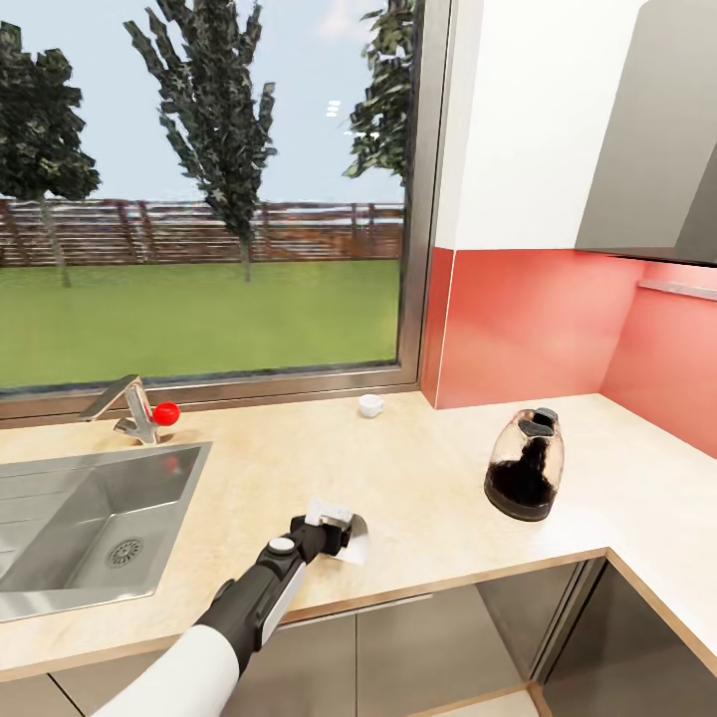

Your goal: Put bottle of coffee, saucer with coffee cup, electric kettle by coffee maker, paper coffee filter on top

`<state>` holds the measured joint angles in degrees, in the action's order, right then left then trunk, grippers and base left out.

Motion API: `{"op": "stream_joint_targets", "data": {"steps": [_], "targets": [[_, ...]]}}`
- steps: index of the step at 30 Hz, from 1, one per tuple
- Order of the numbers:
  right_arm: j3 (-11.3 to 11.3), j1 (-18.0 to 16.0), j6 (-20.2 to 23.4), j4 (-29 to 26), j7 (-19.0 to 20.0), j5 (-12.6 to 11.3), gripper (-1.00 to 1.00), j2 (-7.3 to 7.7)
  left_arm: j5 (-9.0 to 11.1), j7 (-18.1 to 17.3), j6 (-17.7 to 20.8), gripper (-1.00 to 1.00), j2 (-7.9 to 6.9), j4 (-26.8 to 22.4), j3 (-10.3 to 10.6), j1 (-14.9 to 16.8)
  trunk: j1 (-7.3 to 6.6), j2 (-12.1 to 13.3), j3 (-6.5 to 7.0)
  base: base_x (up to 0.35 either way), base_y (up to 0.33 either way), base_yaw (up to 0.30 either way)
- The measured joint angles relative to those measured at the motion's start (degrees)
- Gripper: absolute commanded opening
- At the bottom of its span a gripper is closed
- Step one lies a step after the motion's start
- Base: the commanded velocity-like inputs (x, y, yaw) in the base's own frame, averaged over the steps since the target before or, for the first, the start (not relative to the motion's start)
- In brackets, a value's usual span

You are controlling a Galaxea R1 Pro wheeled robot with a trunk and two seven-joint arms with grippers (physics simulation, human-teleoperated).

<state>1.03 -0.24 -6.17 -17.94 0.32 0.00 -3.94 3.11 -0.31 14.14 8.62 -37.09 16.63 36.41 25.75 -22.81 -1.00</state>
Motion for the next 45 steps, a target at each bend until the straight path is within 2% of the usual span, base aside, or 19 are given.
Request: {"op": "stream_joint_targets", "data": {"steps": [35, 40, 45], "targets": [[0.16, 0.02, -0.08, 1.78, -0.03, -0.08, 1.00, 0.35, 0.03, -0.01, -0.05, 1.00, 0.78, 2.10, 0.00, -0.64, -0.01, -0.04, 0.02, 0.043, 0.000, 0.000], [0.17, 0.00, -0.08, 2.83, 0.00, -0.08, 1.00, 0.43, 0.06, 0.07, -5.64, 1.00, 0.89, 4.87, -0.12, -0.64, -0.01, -0.04, 0.01, 0.000, 0.000, 0.000], [0.16, 0.00, -0.08, 2.95, 0.00, -0.08, 1.00, 0.44, 0.06, 0.07, -6.28, 1.00, 0.90, 6.01, -0.15, -0.61, -0.01, -0.03, 0.02, 0.000, 0.000, 0.000]]}}
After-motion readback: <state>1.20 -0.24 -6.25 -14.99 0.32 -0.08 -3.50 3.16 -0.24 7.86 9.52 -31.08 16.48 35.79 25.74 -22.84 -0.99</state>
